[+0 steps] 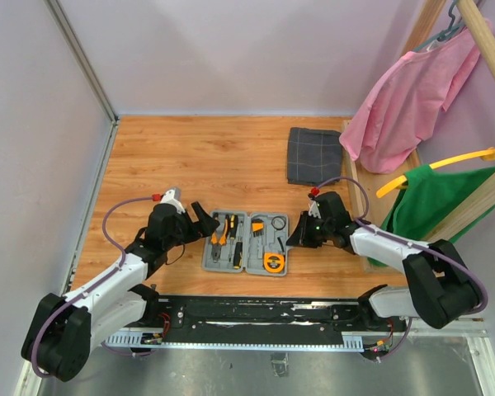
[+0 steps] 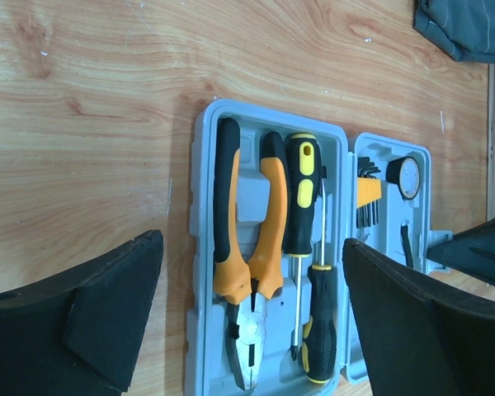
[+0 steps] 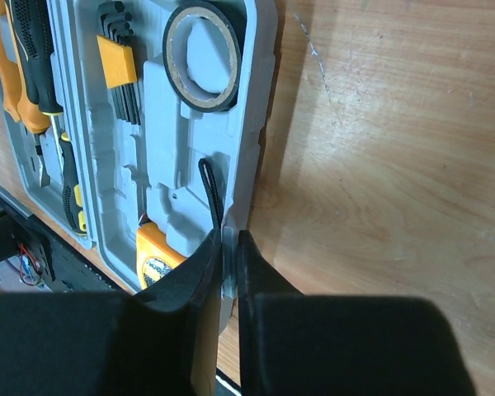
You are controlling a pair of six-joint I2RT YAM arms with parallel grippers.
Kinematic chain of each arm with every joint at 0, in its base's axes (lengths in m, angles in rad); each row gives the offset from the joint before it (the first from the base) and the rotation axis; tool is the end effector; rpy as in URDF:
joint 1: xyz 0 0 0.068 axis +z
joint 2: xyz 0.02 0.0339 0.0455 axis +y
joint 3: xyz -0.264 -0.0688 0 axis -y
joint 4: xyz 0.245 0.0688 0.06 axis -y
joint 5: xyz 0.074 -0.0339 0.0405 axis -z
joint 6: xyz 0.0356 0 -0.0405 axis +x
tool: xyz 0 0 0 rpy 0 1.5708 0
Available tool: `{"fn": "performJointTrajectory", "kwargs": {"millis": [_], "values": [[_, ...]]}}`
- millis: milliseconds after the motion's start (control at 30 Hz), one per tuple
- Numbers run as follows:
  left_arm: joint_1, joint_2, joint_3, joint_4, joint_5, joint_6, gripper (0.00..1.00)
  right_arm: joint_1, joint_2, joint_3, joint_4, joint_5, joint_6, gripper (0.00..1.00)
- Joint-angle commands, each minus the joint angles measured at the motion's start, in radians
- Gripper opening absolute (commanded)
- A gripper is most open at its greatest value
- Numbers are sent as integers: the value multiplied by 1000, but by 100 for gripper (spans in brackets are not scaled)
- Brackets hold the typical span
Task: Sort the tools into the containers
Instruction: Adjust the storage box at the center of the board.
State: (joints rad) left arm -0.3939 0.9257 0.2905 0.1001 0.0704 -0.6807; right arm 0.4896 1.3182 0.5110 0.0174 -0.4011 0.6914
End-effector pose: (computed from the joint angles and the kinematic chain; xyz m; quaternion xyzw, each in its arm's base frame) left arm 0.1729 -0.0746 0.1715 -0.1069 0.8619 -0.2795 0.4093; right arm 0.2070 0.1261 0.1578 0.0158 0.9092 0.3607 0.2073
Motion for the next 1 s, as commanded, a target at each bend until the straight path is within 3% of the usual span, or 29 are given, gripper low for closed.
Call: {"fn": "performJointTrajectory", "kwargs": {"millis": [0,133,367,633,800,967], "values": [[8,9,-1,31,36,22,94,-32,37,16,7,18,-36,5],[8,26,0,33,80,35,99,-67,62,26,36,13,-34,2],[8,70,-11,67,167,40,99,-105,118,53,91,-70,-37,1],[8,116,-17,90,190,29,99,-122,76,43,72,-75,-59,25],[8,129,-15,97,190,31,99,-139,49,34,54,-76,-70,28],[8,141,-14,101,190,35,99,-147,60,35,52,-92,-71,25]]}}
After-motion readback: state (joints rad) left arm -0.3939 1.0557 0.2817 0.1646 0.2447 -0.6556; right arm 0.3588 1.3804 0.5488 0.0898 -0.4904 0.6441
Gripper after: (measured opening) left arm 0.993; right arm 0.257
